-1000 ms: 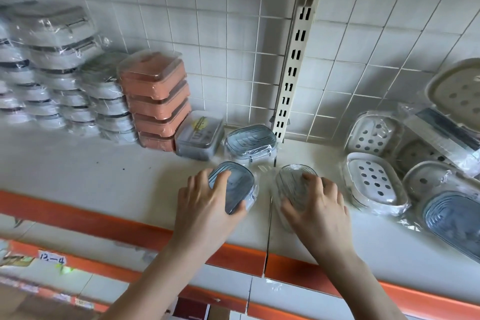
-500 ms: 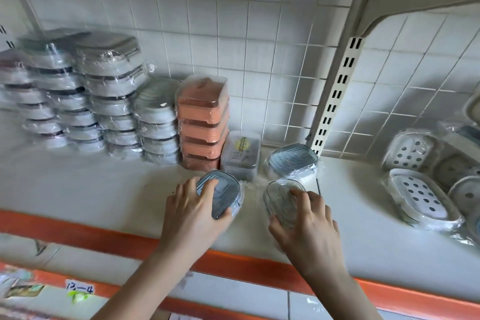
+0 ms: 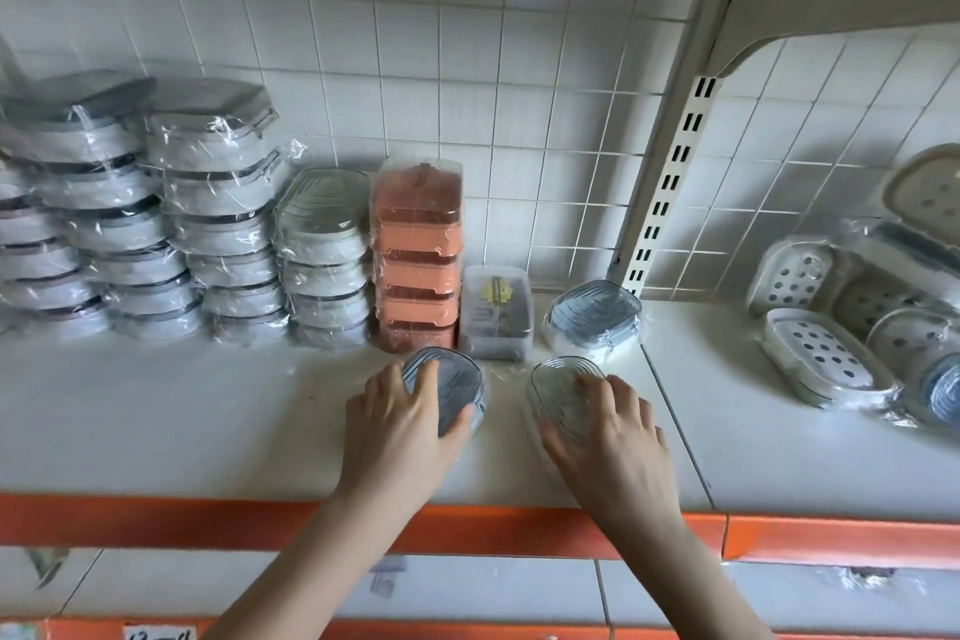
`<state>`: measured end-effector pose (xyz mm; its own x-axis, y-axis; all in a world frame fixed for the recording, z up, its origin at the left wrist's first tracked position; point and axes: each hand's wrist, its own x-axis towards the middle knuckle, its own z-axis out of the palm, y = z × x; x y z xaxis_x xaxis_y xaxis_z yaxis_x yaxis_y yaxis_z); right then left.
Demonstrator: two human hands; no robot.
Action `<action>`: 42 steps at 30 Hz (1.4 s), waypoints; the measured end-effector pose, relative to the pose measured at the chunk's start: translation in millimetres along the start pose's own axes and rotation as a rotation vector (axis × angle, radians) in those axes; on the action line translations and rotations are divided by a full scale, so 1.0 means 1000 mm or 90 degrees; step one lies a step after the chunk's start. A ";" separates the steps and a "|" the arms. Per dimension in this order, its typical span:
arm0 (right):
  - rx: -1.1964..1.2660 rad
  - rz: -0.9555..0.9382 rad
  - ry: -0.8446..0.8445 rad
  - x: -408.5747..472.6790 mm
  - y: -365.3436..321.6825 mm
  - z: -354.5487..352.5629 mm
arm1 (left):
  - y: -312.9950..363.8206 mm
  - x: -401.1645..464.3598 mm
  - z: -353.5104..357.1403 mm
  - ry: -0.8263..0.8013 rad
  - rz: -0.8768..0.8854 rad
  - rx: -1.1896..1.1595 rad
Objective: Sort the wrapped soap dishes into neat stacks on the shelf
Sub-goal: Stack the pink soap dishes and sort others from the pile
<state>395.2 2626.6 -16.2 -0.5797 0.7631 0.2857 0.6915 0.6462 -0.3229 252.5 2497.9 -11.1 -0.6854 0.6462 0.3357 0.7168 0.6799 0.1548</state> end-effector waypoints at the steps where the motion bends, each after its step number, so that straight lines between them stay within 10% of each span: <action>1: 0.007 -0.001 0.000 -0.001 -0.001 -0.001 | 0.001 0.002 -0.001 0.003 0.007 -0.003; 10: 0.176 0.056 0.025 0.044 0.026 -0.022 | 0.045 0.047 -0.018 0.085 0.146 -0.184; 20: 0.284 0.205 -0.067 0.118 0.049 -0.004 | 0.109 0.113 0.016 -0.078 0.110 -0.212; 42: 0.320 0.082 -0.170 0.157 0.055 0.019 | 0.117 0.115 0.028 -0.091 0.154 -0.206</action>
<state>333.7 2782.2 -6.0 -0.6381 0.7699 -0.0006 0.5117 0.4235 -0.7476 253.4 2661.3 19.8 -0.4875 0.8303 0.2699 0.8465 0.3737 0.3792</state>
